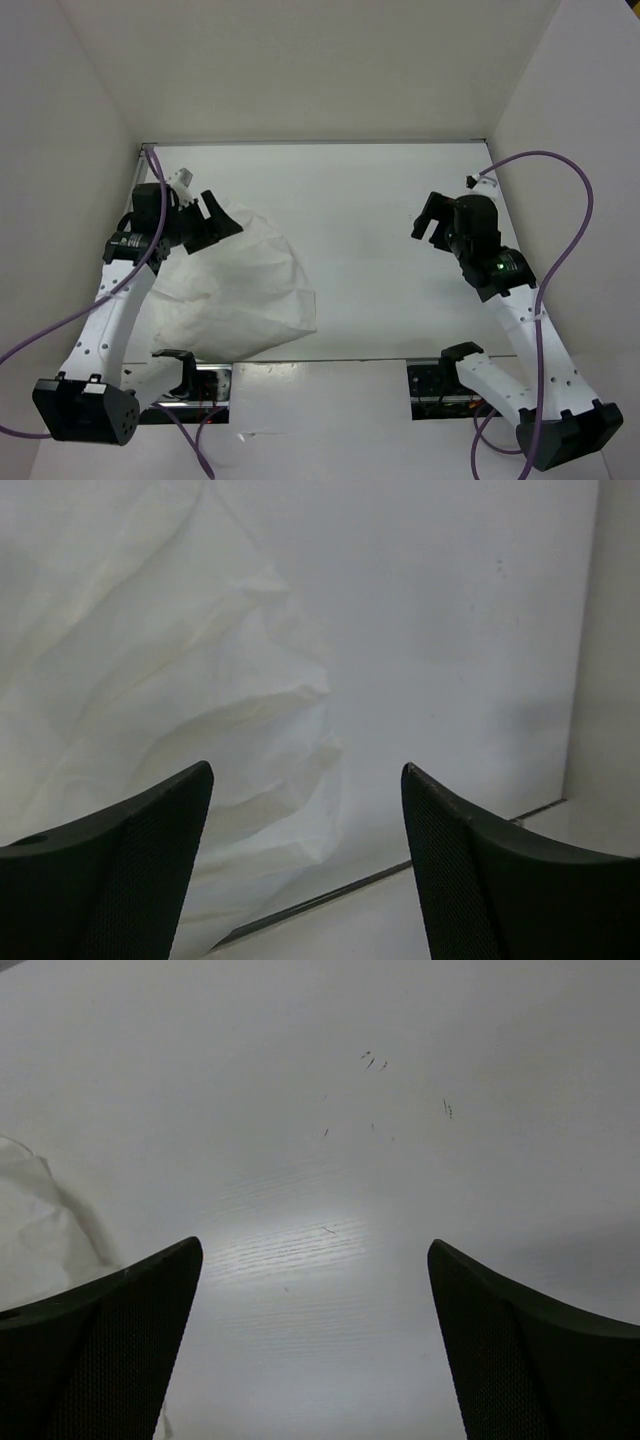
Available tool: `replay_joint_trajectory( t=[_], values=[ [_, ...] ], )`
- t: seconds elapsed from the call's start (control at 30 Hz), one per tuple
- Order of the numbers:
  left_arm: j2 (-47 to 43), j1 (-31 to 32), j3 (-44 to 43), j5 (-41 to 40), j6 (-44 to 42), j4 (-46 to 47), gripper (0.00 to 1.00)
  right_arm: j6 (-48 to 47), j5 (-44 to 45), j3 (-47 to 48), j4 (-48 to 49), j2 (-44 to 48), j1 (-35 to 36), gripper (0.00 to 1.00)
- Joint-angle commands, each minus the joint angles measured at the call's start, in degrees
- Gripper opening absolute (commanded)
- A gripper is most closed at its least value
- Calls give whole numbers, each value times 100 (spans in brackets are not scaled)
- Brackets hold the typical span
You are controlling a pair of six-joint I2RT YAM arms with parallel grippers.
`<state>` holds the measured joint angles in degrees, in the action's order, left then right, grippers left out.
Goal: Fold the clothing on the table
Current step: Grab the skirt from the pile
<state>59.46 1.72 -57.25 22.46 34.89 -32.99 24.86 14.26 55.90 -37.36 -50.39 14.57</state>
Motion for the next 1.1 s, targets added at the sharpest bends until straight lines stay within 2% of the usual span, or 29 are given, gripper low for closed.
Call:
replay_joint_trajectory(
  t=[0.0, 0.13, 0.27, 0.37, 0.53, 0.63, 0.8, 1.07],
  values=[
    [91, 13, -681, -1013, -492, -733, 83, -60, -2, 140, 89, 100, -33, 98],
    [346, 13, -1077, -2086, -668, -1253, 82, -192, 59, 333, -16, -111, -33, 98],
    [671, -40, -1506, -3656, -1001, -1735, 84, -192, 59, 334, -16, -234, -33, 98],
    [988, -40, -1569, -4274, -1152, -1798, 85, -192, 59, 334, -16, -234, -33, 98],
    [1481, -154, -1438, -4644, -862, -1798, 85, -192, -161, 334, -16, -129, -33, 98],
    [1648, -268, -1298, -5259, -616, -1851, 87, -192, -292, 264, -16, -6, -33, 98],
    [2129, -478, -1174, -5146, -615, -1728, 87, -140, -415, 105, 36, 135, -86, 98],
    [2938, -479, -1025, -4900, -774, -1412, 85, -140, -302, 105, -16, 249, -86, 98]
  ],
)
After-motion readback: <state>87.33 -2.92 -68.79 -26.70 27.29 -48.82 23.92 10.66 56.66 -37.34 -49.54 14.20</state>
